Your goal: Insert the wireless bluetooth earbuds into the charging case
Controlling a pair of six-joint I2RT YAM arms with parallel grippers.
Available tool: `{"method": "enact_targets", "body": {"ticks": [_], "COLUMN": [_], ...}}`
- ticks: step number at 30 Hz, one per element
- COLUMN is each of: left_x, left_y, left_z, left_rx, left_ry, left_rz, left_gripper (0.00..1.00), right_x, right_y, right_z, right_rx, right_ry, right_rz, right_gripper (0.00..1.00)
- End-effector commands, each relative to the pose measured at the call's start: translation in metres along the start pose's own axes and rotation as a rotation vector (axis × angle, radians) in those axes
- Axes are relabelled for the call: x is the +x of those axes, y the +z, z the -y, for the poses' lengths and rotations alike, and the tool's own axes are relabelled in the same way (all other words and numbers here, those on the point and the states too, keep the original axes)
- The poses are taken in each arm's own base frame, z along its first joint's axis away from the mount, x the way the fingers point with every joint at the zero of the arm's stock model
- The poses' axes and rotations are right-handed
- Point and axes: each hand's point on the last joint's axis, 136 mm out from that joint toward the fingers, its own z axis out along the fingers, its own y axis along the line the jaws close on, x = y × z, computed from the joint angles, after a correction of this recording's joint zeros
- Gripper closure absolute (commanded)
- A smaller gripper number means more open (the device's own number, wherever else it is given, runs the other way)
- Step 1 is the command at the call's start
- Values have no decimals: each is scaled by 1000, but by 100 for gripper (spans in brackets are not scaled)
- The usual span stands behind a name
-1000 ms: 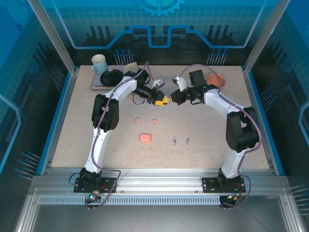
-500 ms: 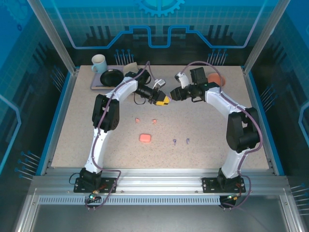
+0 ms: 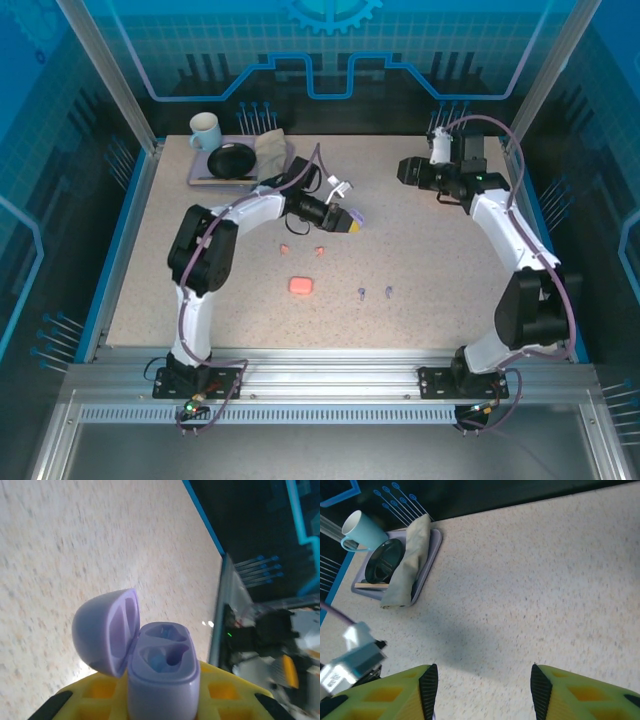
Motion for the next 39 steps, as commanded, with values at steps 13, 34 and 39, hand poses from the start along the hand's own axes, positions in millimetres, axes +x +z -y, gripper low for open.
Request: {"method": "enact_targets", "body": {"ticks": [13,34,39], "left_x": [-46,-43,-26], "left_y": [-17,-59,-62], "left_z": [42,63,61], "left_rx": [-554,-719,-609], "left_ry": [661,752,688], "left_rz": [709,1024,994], "left_gripper": [100,100,100], "right_x": [98,165,166], "right_y": [-60,-39,-35], "right_z": [20,0,-3], "right_rx": [181,269,274], "right_ry": [279,267,251], "right_rz": [-170,-357,-357], "right_gripper": [45,45,46]}}
